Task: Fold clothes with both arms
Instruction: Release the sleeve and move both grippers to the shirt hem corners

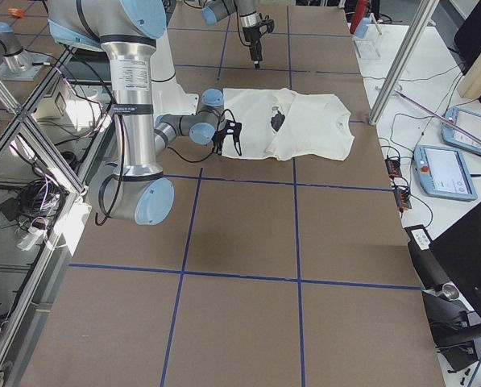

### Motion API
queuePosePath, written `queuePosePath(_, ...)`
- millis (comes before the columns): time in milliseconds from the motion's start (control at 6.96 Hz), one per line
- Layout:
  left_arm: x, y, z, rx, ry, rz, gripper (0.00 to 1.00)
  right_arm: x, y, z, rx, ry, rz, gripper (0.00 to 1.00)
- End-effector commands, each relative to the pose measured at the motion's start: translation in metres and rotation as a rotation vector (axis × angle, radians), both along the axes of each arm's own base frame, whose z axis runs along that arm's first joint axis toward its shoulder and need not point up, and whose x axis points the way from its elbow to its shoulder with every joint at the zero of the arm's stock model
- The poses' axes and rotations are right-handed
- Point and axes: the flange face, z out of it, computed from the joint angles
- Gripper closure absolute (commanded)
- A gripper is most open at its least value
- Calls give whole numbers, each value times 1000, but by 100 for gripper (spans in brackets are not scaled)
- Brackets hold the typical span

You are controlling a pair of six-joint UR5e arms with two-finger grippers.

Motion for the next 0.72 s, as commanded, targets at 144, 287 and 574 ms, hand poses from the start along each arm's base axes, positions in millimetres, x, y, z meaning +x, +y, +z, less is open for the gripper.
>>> queuePosePath(144, 18, 51, 80, -308, 18, -50, 1, 16, -3, -26, 16, -52, 14, 100)
queuePosePath(287, 41, 82, 91, -384, 0, -43, 6, 16, -3, -29, 18, -57, 13, 100)
queuePosePath(574, 95, 124, 118, -455, -67, -38, 14, 19, -6, -37, 24, -76, 21, 100)
